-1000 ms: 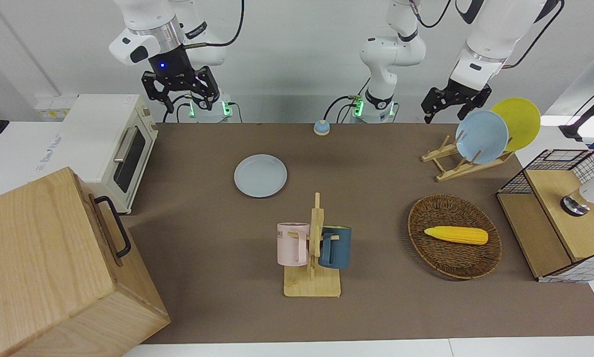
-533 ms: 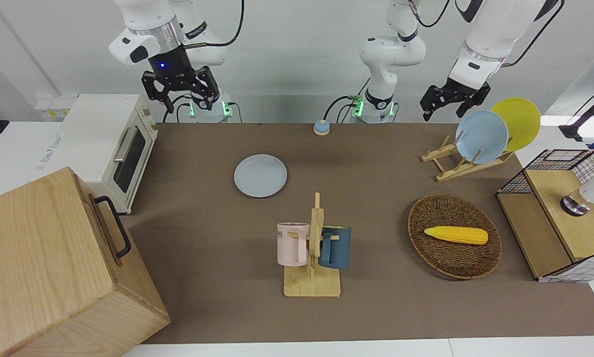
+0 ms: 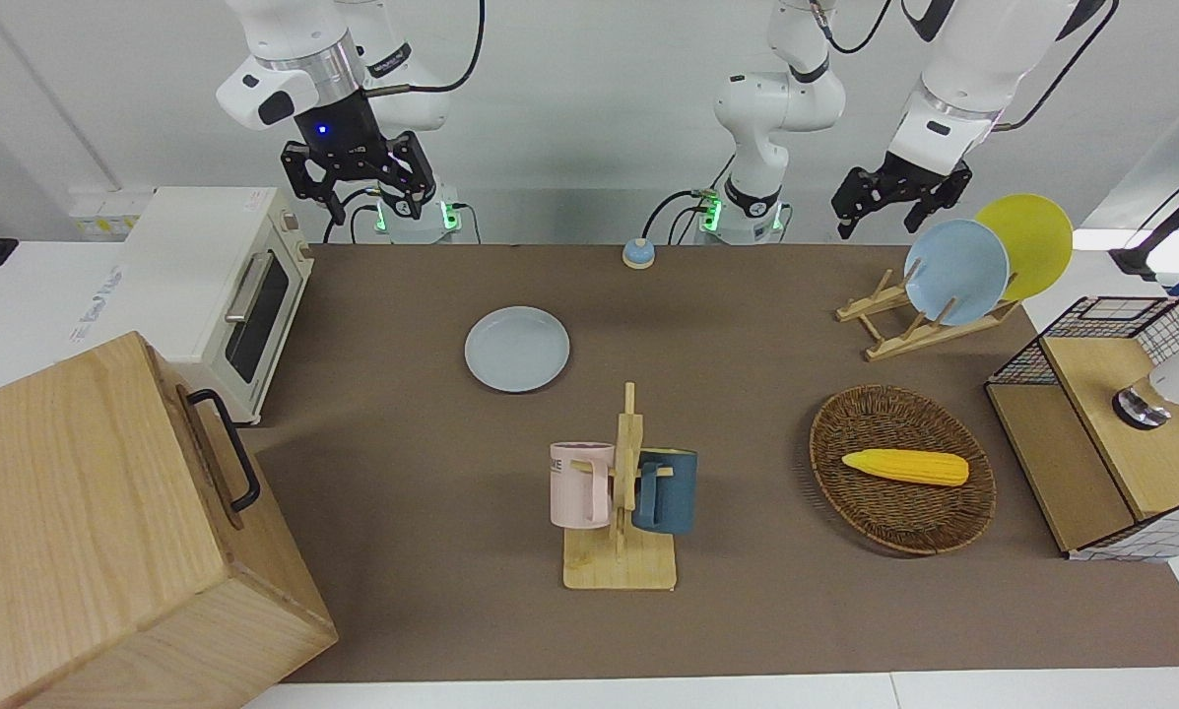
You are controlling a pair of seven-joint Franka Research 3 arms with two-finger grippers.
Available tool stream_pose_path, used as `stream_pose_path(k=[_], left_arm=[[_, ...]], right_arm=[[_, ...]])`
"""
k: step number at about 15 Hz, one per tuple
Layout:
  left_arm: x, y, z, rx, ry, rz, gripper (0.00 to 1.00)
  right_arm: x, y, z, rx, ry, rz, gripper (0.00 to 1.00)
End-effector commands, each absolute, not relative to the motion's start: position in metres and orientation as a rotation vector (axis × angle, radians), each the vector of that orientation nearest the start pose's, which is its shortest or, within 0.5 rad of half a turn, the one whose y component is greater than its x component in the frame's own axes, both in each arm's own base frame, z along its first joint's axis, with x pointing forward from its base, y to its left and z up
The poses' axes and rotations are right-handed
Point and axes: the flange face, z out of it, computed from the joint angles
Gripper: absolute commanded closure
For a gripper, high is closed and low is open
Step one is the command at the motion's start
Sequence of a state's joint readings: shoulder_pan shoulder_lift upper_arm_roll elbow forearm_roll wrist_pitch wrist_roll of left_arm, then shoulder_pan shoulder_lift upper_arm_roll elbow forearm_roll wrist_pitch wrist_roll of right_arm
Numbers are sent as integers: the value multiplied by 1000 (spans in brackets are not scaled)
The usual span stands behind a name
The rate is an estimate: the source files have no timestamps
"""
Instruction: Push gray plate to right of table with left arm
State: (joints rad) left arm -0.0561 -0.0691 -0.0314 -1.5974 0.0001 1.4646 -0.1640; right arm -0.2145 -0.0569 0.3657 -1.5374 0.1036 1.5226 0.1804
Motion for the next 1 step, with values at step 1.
stream_pose_path(k=[1], left_arm=[[517, -43, 647, -3105, -123, 94, 9]], right_arm=[[525, 98, 668, -3035, 38, -36, 5]])
